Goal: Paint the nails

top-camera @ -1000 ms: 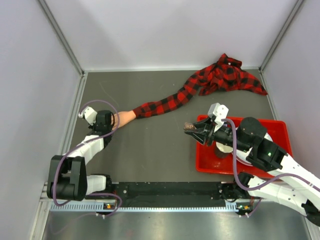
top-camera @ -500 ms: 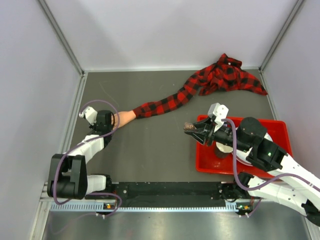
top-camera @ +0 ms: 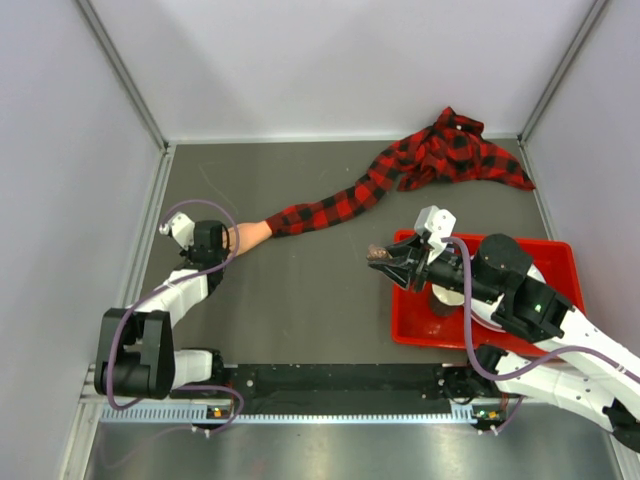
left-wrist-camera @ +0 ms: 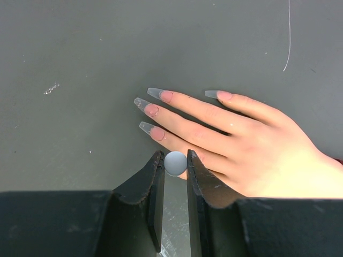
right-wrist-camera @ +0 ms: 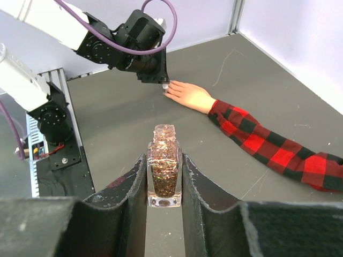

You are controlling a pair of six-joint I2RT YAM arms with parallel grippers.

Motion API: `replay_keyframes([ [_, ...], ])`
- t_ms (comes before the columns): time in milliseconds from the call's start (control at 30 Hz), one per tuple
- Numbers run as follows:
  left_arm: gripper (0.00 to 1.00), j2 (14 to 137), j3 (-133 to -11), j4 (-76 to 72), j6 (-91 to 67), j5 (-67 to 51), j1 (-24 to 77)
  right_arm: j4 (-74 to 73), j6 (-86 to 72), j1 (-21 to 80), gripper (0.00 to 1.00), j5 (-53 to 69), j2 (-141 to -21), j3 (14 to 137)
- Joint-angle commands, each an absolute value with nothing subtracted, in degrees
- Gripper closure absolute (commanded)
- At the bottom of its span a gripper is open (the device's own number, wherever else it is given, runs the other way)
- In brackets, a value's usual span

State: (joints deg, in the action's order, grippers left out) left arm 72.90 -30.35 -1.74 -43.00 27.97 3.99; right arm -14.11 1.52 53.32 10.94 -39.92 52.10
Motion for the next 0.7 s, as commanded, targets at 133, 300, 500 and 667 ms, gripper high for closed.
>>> replay_keyframes([
  [133, 1.00, 70.58, -32.17, -1.41, -43.51, 28.04, 3.60, -10.63, 1.58, 52.65, 1.00, 12.04, -39.81, 52.73],
  [300, 1.00, 69.61, -31.82, -0.62, -43.33, 28.91, 3.60, -10.46, 1.58, 52.65, 1.00, 12.22, -39.81, 52.73],
  [500, 1.00, 69.87, -31.90, 1.41, -44.03, 30.93, 3.60, -10.63, 1.58, 52.65, 1.00, 12.30, -39.64, 52.82],
  [667, 1.00, 70.66, -32.25, 1.76, -44.21, 31.29, 3.60, -10.72, 1.58, 52.65, 1.00, 12.22, -39.73, 52.82],
])
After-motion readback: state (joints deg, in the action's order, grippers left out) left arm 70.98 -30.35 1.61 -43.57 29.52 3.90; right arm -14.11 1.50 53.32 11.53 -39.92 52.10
